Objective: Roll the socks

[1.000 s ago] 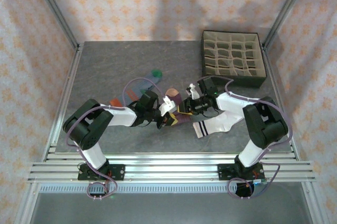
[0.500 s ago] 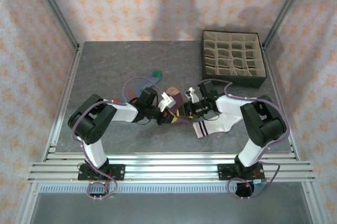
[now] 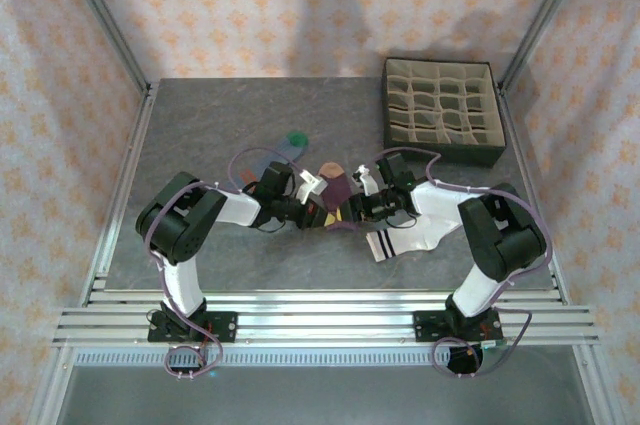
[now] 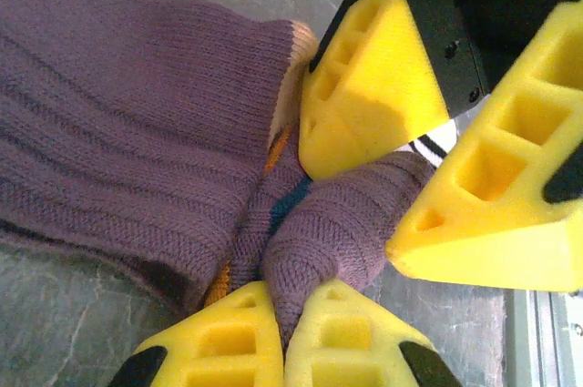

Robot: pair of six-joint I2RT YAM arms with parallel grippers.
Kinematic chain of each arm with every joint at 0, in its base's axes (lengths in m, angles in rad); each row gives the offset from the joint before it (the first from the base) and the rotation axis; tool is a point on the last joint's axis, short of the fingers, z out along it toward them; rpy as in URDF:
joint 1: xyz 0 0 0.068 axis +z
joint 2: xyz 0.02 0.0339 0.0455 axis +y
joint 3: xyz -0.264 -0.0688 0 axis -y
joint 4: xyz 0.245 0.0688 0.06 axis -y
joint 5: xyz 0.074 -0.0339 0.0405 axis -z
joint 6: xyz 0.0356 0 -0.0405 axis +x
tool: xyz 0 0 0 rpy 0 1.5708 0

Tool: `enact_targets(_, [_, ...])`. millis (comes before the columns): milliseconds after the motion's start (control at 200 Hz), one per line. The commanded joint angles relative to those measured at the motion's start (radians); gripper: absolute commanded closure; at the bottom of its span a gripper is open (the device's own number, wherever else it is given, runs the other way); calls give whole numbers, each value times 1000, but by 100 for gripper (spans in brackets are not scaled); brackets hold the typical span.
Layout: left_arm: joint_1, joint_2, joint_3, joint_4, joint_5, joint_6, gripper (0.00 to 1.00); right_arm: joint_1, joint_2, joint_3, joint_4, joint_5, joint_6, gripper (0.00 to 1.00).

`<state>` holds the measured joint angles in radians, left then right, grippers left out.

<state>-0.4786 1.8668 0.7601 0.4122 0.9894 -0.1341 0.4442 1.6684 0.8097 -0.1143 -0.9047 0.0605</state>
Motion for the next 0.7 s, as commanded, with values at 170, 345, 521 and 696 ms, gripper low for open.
enact_targets(170, [30, 35, -16, 38, -86, -91, 100, 44, -9, -6, -108, 252, -81, 62])
enact_targets(345, [30, 5, -30, 29, -117, -42, 99, 62, 7, 45, -194, 333, -80, 96])
enact_targets(521, [15, -151, -113, 28, -195, 136, 72, 61, 67, 155, -363, 270, -65, 100])
enact_targets(696, [-23, -343, -188, -18, -322, 385, 64, 61, 174, 251, -514, 201, -61, 100])
